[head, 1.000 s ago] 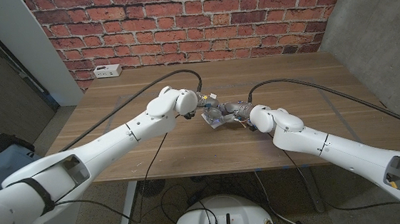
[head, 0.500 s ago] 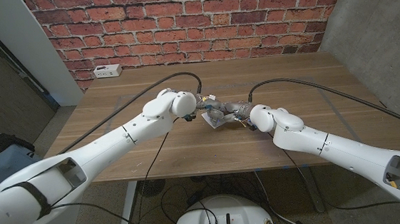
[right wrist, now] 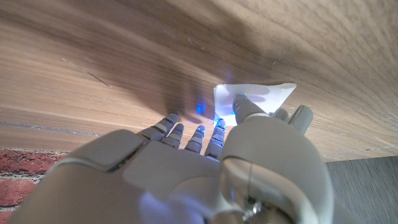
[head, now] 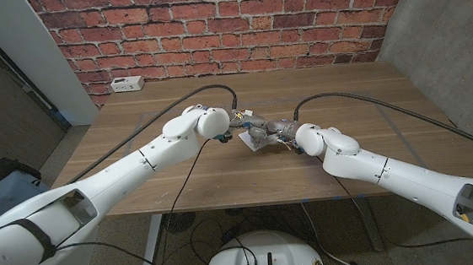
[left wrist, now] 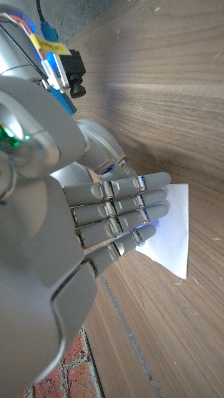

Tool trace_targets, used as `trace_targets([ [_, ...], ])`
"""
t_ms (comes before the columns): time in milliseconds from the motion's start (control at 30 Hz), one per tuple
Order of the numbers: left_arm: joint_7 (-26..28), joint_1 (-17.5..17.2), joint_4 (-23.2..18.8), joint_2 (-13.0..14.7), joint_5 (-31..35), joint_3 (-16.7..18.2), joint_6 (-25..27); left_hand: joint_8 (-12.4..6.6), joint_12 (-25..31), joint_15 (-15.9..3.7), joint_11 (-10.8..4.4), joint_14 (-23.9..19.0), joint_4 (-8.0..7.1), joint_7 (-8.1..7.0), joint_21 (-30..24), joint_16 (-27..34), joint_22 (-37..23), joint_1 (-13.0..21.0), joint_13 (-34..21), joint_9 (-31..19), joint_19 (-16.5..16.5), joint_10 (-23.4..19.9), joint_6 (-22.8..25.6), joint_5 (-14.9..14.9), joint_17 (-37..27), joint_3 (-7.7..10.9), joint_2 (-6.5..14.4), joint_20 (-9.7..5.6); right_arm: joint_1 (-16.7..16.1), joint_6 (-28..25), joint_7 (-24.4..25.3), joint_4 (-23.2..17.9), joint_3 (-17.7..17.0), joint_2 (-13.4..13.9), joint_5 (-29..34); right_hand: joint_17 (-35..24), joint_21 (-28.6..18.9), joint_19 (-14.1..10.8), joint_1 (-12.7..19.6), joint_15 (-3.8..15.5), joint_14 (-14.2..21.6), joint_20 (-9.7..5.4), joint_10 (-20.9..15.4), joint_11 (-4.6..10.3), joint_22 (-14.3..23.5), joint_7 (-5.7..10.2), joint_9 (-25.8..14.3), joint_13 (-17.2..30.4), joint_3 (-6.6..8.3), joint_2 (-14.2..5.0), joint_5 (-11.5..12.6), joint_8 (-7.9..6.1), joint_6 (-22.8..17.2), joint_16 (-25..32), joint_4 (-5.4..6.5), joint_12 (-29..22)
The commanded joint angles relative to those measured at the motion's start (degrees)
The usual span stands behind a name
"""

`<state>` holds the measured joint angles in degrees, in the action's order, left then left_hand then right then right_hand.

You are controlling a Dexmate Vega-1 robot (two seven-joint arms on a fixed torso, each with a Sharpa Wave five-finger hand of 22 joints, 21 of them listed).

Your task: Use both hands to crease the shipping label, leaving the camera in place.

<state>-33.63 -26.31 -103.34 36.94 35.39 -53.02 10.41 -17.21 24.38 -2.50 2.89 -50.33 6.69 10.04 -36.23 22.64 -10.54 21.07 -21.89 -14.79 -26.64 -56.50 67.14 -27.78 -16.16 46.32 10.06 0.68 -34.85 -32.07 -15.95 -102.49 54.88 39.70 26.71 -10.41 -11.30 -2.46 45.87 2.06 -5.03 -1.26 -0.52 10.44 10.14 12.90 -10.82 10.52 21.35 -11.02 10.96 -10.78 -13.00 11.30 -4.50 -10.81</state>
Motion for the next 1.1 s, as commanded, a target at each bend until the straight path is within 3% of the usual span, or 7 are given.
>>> trace_targets([
  [33,-2.9,1.3,0.7,-0.9,0.6,-1.6,1.7,-0.71,0.4,0.1,-0.19,-1.1,-0.13,0.14,-0.7,0.3,-0.3,0.1,-0.6,-0.5,-1.3,-0.4,0.6,-0.4,0.2,0.46,-0.6,0.0,0.0,0.0,0.1,-0.3,0.0,0.1,-0.1,-0.1,-0.4,-0.6,0.2,2.79,0.2,0.31,-0.1,0.34,0.1,-0.07,-0.1,0.1,0.31,0.2,0.3,-0.15,-0.6,0.2,0.13,-0.2],
  [200,-3.5,1.6,0.9,-1.1,1.6,-2.3,2.4,-0.86,0.4,-0.21,-0.41,-0.7,0.31,-0.06,-1.1,-0.5,-0.3,0.2,-1.1,-0.8,-2.1,-0.3,0.5,-0.7,1.0,1.05,-0.9,-0.19,-0.2,0.0,0.1,-0.5,-0.2,0.2,-0.3,-0.1,-0.4,-0.6,0.2,2.77,0.2,0.34,-0.1,0.41,0.1,-0.07,-0.1,0.1,0.32,0.21,0.3,-0.14,-0.6,0.2,0.15,-0.1],
  [467,-5.3,2.5,1.5,-1.8,3.1,-3.7,3.5,0.41,-0.6,-0.27,-0.3,0.1,0.91,-1.32,-1.5,-2.6,-0.2,0.0,-1.3,0.1,-3.1,0.9,-0.8,-1.2,3.5,2.35,-1.4,-0.91,-0.3,0.0,0.3,-0.6,-0.2,0.3,-0.2,-0.1,-0.4,-0.5,0.3,2.77,0.2,0.39,-0.1,0.36,0.1,-0.07,-0.1,0.1,0.36,0.21,0.3,-0.14,-0.6,0.2,0.18,-0.2],
  [933,-6.4,2.6,1.0,-1.9,4.2,-4.3,4.7,0.79,-1.3,-0.61,-0.61,-1.0,0.71,-1.31,-1.7,-3.4,-0.2,-0.6,-0.6,0.6,-3.4,0.3,-0.5,-1.4,4.8,2.85,-1.5,-1.09,-0.7,-0.3,0.5,-1.3,-0.4,0.7,-0.2,-0.1,-0.4,-0.5,0.4,2.87,0.2,0.29,-0.1,0.44,0.1,-0.07,-0.1,0.1,0.45,0.19,0.3,-0.16,-0.7,0.2,0.24,-0.1],
  [1067,-4.6,1.4,0.0,-1.2,3.0,-3.1,4.0,1.05,-1.5,-0.19,-0.15,-0.6,0.15,-1.27,-1.0,-3.9,-0.2,-1.1,-0.7,0.9,-1.3,0.4,-0.5,-1.3,5.0,2.74,-1.2,-0.24,-0.7,-0.2,0.5,-1.3,-0.4,0.7,-0.1,-0.1,-0.4,-0.5,0.4,2.79,0.2,0.33,-0.1,0.39,0.1,-0.07,-0.1,0.1,0.48,0.19,0.3,-0.17,-0.7,0.2,0.25,-0.1],
  [1100,-3.6,1.0,-0.4,-0.9,2.8,-2.6,3.8,1.23,-1.8,0.2,0.31,-0.3,-0.13,-1.0,-0.5,-3.8,-0.2,-1.3,-0.8,1.0,0.0,0.8,-0.7,-1.0,4.6,2.25,-0.9,0.6,-0.8,-0.3,0.6,-1.4,-0.3,0.7,0.1,-0.1,-0.4,-0.5,0.4,2.8,0.2,0.3,-0.1,0.43,0.1,-0.07,-0.1,0.1,0.49,0.19,0.3,-0.17,-0.7,0.2,0.26,-0.1],
])
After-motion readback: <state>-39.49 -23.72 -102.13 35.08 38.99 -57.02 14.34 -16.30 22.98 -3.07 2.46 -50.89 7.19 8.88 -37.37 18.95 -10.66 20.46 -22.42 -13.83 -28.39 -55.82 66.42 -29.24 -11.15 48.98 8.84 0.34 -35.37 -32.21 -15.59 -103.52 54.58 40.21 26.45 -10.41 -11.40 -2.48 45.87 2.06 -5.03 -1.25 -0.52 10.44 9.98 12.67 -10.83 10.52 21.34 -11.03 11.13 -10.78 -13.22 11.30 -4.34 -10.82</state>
